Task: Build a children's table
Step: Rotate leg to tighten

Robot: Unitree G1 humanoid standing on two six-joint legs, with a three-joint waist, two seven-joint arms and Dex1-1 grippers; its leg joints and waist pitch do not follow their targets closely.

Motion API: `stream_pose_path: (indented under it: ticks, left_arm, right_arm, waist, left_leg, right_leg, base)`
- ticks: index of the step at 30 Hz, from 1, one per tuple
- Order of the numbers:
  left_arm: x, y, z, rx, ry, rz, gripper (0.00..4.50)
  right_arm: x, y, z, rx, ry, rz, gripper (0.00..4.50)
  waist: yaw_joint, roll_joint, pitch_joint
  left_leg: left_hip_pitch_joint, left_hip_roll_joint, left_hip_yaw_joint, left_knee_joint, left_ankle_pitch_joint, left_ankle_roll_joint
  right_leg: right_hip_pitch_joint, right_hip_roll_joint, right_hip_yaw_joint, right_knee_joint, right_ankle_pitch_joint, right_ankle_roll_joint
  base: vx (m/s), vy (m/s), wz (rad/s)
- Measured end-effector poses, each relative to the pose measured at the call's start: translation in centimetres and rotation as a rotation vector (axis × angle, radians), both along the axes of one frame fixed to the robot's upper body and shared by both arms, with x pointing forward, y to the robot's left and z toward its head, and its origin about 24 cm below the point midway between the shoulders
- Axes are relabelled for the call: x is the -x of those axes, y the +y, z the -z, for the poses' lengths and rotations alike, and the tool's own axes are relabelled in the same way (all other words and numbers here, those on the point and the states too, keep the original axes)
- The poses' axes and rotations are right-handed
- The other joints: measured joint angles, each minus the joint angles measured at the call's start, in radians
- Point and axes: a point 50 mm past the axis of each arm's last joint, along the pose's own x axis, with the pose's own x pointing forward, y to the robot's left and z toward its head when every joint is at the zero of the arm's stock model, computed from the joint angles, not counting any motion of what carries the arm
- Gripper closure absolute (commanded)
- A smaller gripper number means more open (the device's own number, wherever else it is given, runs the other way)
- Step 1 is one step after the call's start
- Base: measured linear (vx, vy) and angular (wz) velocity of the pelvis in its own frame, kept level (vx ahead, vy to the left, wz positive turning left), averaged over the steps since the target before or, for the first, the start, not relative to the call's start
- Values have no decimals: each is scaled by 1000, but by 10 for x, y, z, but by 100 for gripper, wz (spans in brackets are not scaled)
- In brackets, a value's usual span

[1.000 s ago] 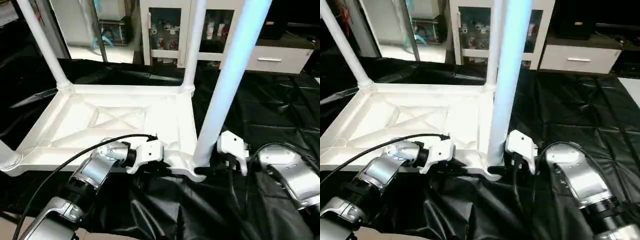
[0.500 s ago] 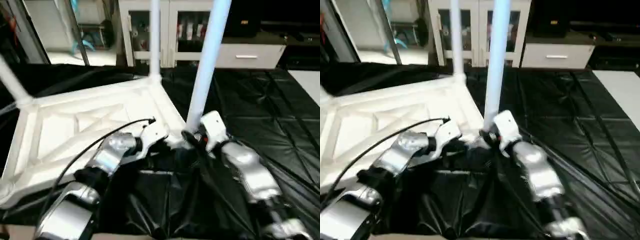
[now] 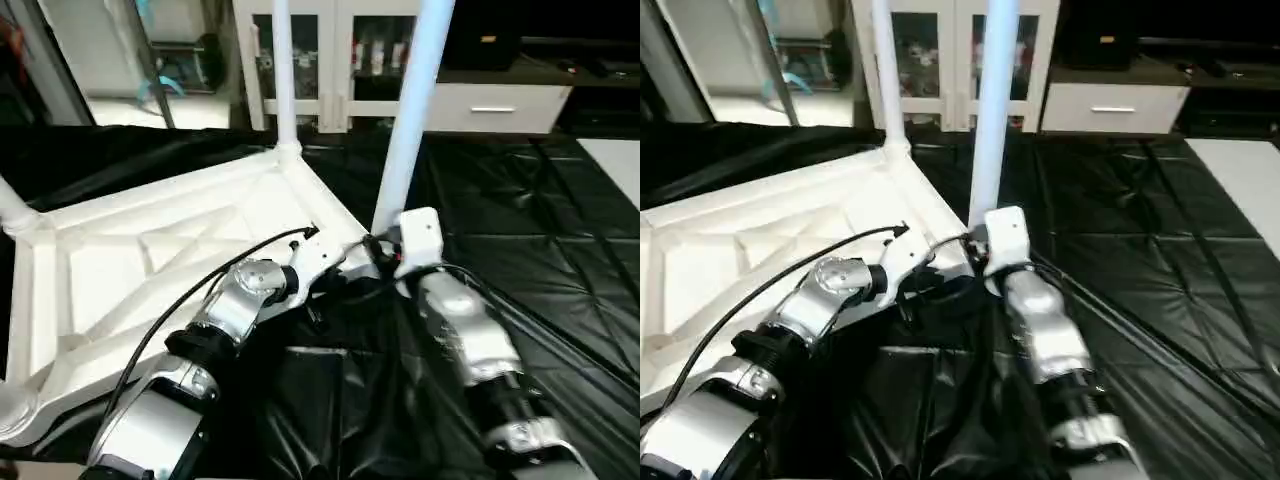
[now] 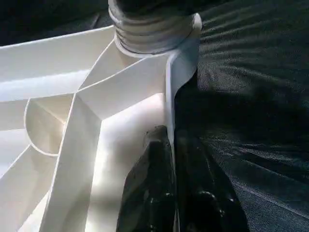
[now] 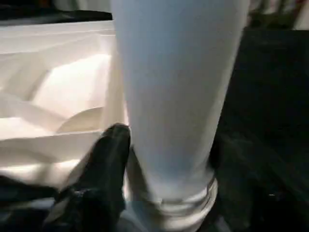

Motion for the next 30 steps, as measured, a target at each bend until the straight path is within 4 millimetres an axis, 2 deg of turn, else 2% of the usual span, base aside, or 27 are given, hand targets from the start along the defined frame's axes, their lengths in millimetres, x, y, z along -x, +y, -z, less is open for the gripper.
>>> stream_pose_path:
  ticks: [3,7,9,13,15,22,28,30]
  left_arm:
    - [2,3,0,1,-1,18,450]
    - [11,8,-1,10,18,99,450]
    - [19,11,-2,19,33,177,450]
    - [36,18,-2,6,86,339,450]
    - [40,20,-5,1,100,385,450]
    - [48,22,-5,2,143,429,450]
    - [50,24,-5,-2,151,424,450]
    - [51,24,-6,-2,151,423,450]
  right_arm:
    - [10,-18,-2,12,22,-113,130]
    - [28,-42,2,76,82,-323,128]
    - [34,-54,-2,111,92,-399,128]
    - [46,-70,-22,170,74,-558,128]
    - [49,-70,-25,173,76,-613,128]
    - [58,-68,-22,213,106,-745,128]
    - [56,-63,-16,231,111,-759,128]
    - [55,-60,-13,217,117,-760,155]
  waist:
    - [4,0,0]
    - [11,2,0]
    - [18,4,0]
    - [45,9,-2]
    - [50,7,-3]
    - [50,6,-3]
    - [47,5,-3]
    - [46,4,-3]
  left_leg:
    - [-1,1,0,-5,0,0]
    - [-2,3,-1,-8,0,0]
    - [-2,3,-1,-9,0,0]
    - [-1,4,0,-8,2,5]
    - [-1,4,0,-7,1,6]
    - [-1,3,1,-1,-3,7]
    - [0,3,1,-1,-4,5]
    - [-1,3,1,-1,-3,7]
  right_leg:
    - [-1,1,-1,0,-1,1]
    - [-3,3,-3,1,-4,6]
    - [-3,3,-4,1,-6,10]
    - [-3,2,-4,0,-11,9]
    - [-3,2,-4,0,-12,7]
    - [-1,1,-3,0,-12,6]
    - [0,1,-3,1,-12,6]
    - [-1,1,-3,1,-12,6]
  base:
    - [0,0,0]
    - [0,0,0]
    - [0,0,0]
    - [13,3,1]
    - [0,0,0]
    - [0,0,0]
    - [0,0,0]
    - [0,0,0]
